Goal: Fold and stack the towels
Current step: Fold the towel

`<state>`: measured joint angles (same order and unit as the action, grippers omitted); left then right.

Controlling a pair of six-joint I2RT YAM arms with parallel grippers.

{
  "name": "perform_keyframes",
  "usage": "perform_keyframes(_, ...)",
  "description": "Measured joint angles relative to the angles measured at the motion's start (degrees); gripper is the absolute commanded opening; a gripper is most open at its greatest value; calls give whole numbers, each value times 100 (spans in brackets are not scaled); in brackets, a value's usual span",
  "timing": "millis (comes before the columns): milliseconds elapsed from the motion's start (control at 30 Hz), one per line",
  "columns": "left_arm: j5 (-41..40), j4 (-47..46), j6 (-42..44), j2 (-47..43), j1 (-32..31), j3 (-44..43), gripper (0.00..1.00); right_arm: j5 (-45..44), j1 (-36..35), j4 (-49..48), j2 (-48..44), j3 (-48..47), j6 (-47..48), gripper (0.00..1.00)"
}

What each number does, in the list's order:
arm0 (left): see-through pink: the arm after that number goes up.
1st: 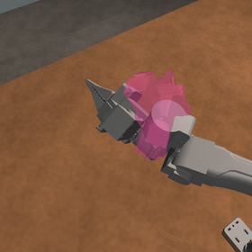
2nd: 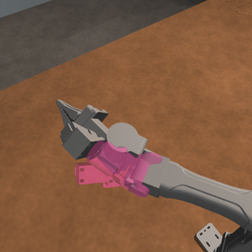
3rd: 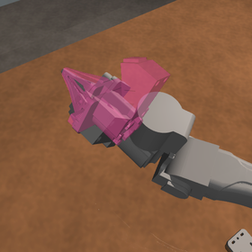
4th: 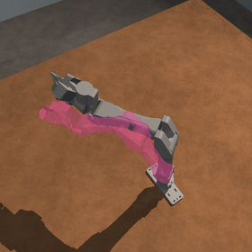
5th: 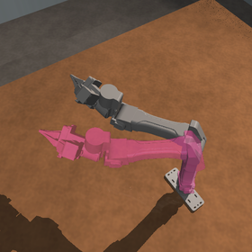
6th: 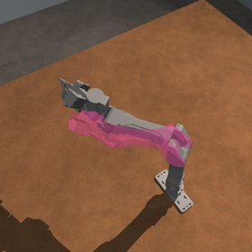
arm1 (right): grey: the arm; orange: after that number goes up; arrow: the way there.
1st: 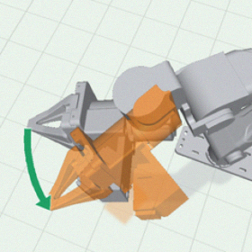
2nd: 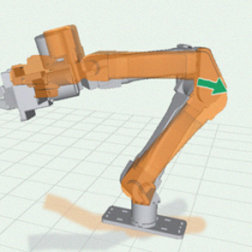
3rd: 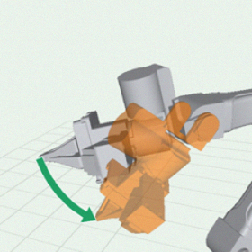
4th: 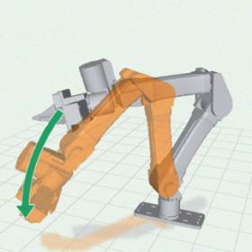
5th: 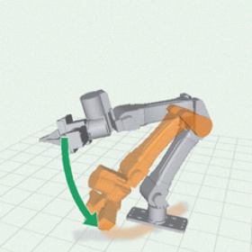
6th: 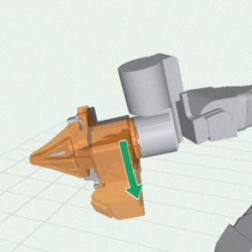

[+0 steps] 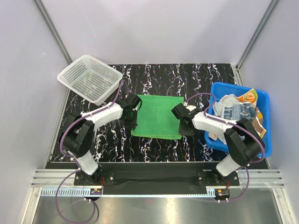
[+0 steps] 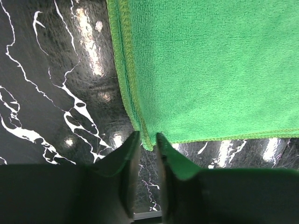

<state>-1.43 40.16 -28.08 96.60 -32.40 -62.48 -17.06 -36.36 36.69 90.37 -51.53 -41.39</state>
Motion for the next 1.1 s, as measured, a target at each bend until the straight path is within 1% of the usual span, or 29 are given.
perform_keyframes(67,39,-28,-4,28,0,0,13,2,20,-13,0,48,0,31)
perform_keyframes(100,70,-46,0,59,0,0,6,2,28,-20,0,66,0,31)
perform_keyframes(200,131,-87,7,144,0,4,0,4,42,-96,0,109,0,31)
perform_keyframes(700,157,-87,11,188,0,28,0,68,55,-345,-28,229,2,30)
perform_keyframes(800,157,-85,7,188,0,28,0,109,55,-437,-26,247,2,26)
perform_keyframes(833,157,-87,7,188,0,28,0,127,57,-459,-24,251,0,22)
perform_keyframes(933,140,-85,-2,188,0,28,0,181,63,-535,-22,273,-11,15)
perform_keyframes(967,133,-85,-4,188,0,28,0,197,63,-555,-24,280,-20,8)
perform_keyframes(1033,116,-83,-7,188,0,28,0,223,63,-586,-24,284,-37,2)
perform_keyframes(1067,114,-83,-7,188,0,28,0,225,63,-597,-28,291,-42,0)
perform_keyframes(1100,111,-81,-7,188,0,28,0,227,63,-605,-39,302,-46,0)
